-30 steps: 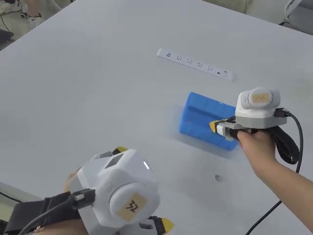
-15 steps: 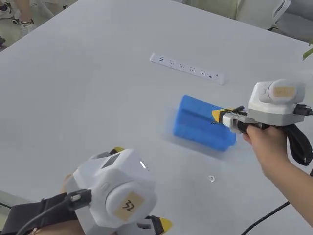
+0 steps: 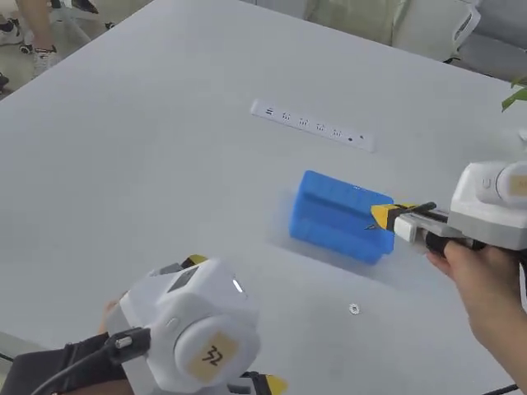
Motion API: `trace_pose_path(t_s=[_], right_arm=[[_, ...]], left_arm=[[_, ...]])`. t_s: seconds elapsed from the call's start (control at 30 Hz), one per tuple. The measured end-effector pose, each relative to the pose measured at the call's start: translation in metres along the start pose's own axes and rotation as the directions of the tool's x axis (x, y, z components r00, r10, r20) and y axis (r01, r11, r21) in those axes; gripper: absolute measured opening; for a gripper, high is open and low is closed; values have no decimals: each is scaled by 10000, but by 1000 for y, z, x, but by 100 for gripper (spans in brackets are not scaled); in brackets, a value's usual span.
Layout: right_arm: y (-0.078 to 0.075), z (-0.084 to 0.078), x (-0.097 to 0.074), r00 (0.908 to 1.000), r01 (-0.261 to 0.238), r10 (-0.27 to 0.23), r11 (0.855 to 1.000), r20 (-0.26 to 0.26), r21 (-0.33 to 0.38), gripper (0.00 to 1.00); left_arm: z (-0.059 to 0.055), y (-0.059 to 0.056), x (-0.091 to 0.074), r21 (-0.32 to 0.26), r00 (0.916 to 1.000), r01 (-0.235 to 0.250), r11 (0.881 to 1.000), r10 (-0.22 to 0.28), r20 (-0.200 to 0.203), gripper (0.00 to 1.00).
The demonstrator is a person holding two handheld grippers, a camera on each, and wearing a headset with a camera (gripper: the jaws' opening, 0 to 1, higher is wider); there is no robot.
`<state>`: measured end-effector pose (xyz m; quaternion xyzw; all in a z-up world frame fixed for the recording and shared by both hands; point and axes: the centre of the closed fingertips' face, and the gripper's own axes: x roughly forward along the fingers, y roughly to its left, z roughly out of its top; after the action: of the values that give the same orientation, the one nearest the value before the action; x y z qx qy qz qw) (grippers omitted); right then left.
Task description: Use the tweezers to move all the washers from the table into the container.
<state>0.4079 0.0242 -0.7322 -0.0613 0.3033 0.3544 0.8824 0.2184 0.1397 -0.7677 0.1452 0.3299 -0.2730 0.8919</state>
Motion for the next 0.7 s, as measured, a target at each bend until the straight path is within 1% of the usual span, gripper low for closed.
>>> trace_pose_path(t_s=[0.07,0.1,0.17,0.23,0.3,0.47,0.6,0.7], right_arm=[[0,-6,-3,10000,17,-16,10000,-97,30,5],[1,-9,-8,9999,17,-16,10000,-162,79,5],[2,-15,-8,9997,16,-13,9999,-228,128,5],[5,-20,-12,9994,50,-45,9999,-333,131,5],[2,-25,-12,9990,49,-42,9999,-448,164,5],[12,-40,-12,9976,1,10,9999,-693,165,5],[18,-57,-8,9949,-69,107,9993,-1005,376,5],[21,-72,-7,9910,-63,122,9990,-1330,448,5]], left_arm=[[1,0,1,20,10000,14,10000,-14,-3,99],[1,0,1,24,10000,25,10000,-25,9,99],[2,-1,1,22,10000,50,10000,-50,19,99],[2,-1,1,36,10000,60,10000,-60,7,99],[2,-2,1,62,10000,83,9999,-83,-10,99],[0,-3,2,73,9999,134,9999,-133,-70,99],[0,-4,3,90,9998,169,9998,-168,-94,99],[0,-4,3,90,9998,151,9998,-150,-116,99]])
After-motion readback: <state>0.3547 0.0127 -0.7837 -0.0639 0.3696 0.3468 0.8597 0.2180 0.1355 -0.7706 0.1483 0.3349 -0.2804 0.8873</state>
